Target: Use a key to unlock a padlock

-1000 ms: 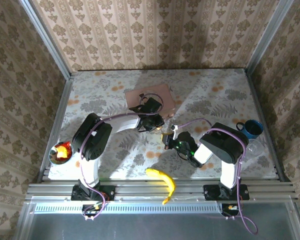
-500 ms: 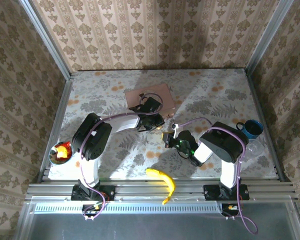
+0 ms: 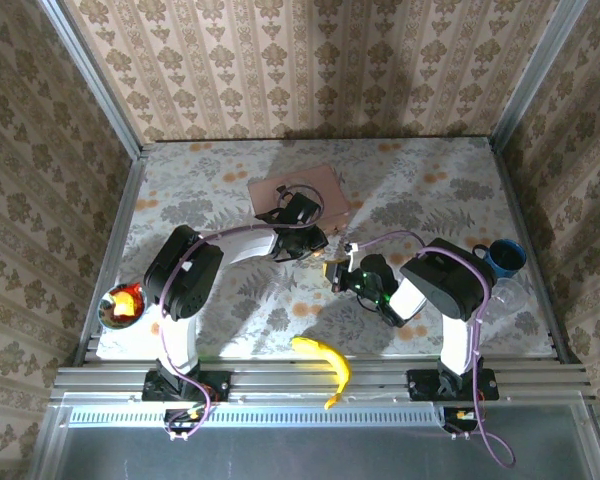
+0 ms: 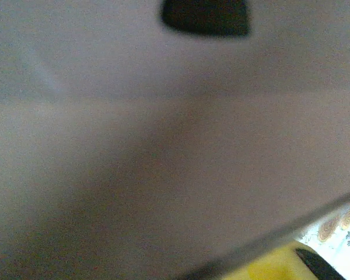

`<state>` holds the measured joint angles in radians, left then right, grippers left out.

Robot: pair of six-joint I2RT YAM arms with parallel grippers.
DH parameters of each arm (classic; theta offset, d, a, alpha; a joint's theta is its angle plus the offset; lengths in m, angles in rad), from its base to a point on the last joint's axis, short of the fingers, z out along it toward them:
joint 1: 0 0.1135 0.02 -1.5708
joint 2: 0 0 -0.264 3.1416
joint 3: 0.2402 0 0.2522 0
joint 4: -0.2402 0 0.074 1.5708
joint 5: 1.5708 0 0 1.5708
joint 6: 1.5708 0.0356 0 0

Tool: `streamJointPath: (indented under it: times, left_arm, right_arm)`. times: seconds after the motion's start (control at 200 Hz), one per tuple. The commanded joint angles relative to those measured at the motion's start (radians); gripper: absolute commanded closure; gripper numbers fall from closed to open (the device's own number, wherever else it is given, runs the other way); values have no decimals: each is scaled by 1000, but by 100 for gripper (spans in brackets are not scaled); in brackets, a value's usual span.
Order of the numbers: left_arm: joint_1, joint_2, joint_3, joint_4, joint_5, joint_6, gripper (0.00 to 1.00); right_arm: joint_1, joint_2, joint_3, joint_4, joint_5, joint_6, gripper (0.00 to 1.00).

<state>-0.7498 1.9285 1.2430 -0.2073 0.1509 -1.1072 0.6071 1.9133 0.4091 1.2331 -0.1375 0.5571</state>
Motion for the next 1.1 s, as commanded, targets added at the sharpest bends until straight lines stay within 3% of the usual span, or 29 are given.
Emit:
streamJointPath:
  times: [0.0, 0.4, 0.845, 1.095]
  left_arm:
    - [-6, -21, -18, -6, 104, -23, 100]
    - [-6, -31, -43, 41, 121, -17, 100]
    - [-5, -43, -74, 75, 131, -11, 100]
    - [0, -54, -82, 82, 153, 29, 100]
  right_arm:
    - [-37, 9, 35, 60, -11, 24, 100]
    - [-91, 20, 97, 62, -190, 86, 100]
    - [-136, 12, 96, 33, -152, 125, 100]
    - [-160, -36, 137, -129, -98, 108, 100]
